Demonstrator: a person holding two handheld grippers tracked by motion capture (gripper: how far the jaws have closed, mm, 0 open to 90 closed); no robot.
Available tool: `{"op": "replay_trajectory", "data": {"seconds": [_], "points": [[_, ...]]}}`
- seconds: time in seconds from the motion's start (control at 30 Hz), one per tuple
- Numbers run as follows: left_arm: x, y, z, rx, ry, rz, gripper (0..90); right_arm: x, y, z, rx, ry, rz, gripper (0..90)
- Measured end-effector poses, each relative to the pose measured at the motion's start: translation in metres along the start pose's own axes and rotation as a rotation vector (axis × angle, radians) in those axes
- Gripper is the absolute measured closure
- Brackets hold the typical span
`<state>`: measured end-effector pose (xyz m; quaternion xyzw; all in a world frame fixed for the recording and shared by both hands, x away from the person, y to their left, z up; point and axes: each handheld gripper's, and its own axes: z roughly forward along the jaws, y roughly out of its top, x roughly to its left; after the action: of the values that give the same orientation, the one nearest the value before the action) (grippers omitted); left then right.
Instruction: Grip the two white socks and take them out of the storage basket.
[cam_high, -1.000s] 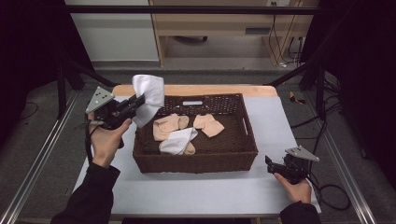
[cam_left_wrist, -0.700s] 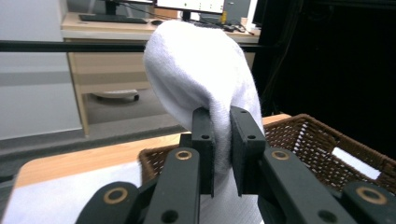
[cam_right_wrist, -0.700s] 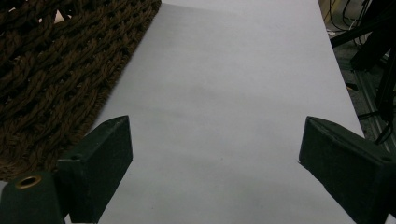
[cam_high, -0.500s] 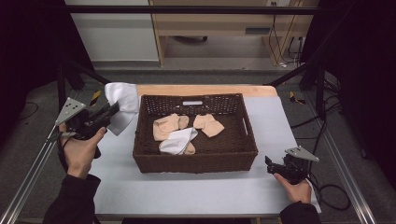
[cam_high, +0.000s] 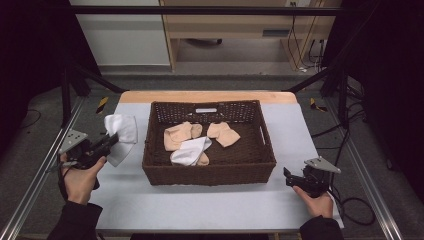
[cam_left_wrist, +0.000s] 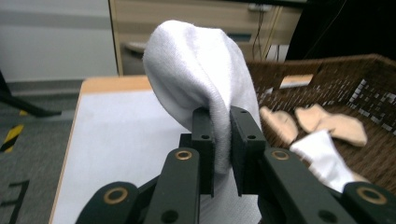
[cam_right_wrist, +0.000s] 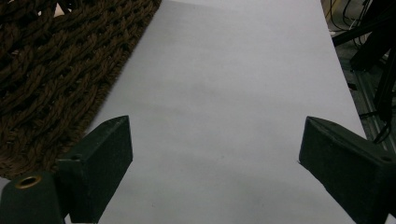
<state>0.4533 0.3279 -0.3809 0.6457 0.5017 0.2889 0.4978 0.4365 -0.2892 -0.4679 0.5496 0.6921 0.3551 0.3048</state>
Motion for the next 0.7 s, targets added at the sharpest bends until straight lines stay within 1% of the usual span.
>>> {"op": "replay_trajectory", "data": {"seconds": [0.07, 0.13, 0.2, 0.27, 0.33, 0.4, 0.43, 0.5, 0.53, 0.57, 0.63, 0.7], "points": [[0.003, -0.008, 0.002, 0.033, 0.010, 0.004, 80.4, 0.000, 0.000, 0.000, 0.000, 0.000, -0.001, 9.9], [0.005, -0.016, 0.004, 0.059, 0.015, -0.001, 80.3, 0.000, 0.000, 0.000, 0.000, 0.000, -0.001, 9.9], [0.006, -0.024, 0.008, 0.099, 0.021, 0.000, 80.3, -0.001, 0.000, 0.000, 0.003, -0.001, -0.003, 9.9], [0.008, -0.032, 0.013, 0.140, 0.020, -0.009, 80.2, 0.000, 0.000, -0.001, 0.002, 0.000, -0.003, 9.9], [0.009, -0.040, 0.018, 0.185, 0.030, -0.008, 80.1, -0.001, 0.000, -0.002, -0.003, 0.001, -0.007, 9.9], [0.011, -0.046, 0.022, 0.217, 0.027, -0.014, 79.9, -0.001, 0.000, -0.002, -0.003, 0.002, -0.003, 9.9], [0.011, -0.049, 0.025, 0.241, 0.029, -0.009, 79.6, -0.001, 0.000, -0.002, -0.001, 0.001, -0.006, 9.9], [0.011, -0.055, 0.029, 0.262, 0.034, 0.007, 78.5, 0.000, -0.001, -0.001, 0.000, 0.001, -0.008, 9.9], [0.011, -0.058, 0.032, 0.273, 0.035, 0.010, 76.7, 0.000, -0.001, -0.001, 0.001, 0.001, -0.008, 9.9], [0.011, -0.060, 0.033, 0.274, 0.039, 0.013, 73.5, 0.000, -0.001, -0.001, 0.003, 0.001, -0.008, 9.9], [0.011, -0.062, 0.035, 0.277, 0.051, 0.024, 60.9, 0.000, -0.001, -0.001, 0.005, -0.001, -0.009, 9.9], [0.011, -0.063, 0.035, 0.278, 0.064, 0.027, 54.4, 0.000, -0.001, -0.001, 0.007, -0.003, -0.009, 9.9]]}}
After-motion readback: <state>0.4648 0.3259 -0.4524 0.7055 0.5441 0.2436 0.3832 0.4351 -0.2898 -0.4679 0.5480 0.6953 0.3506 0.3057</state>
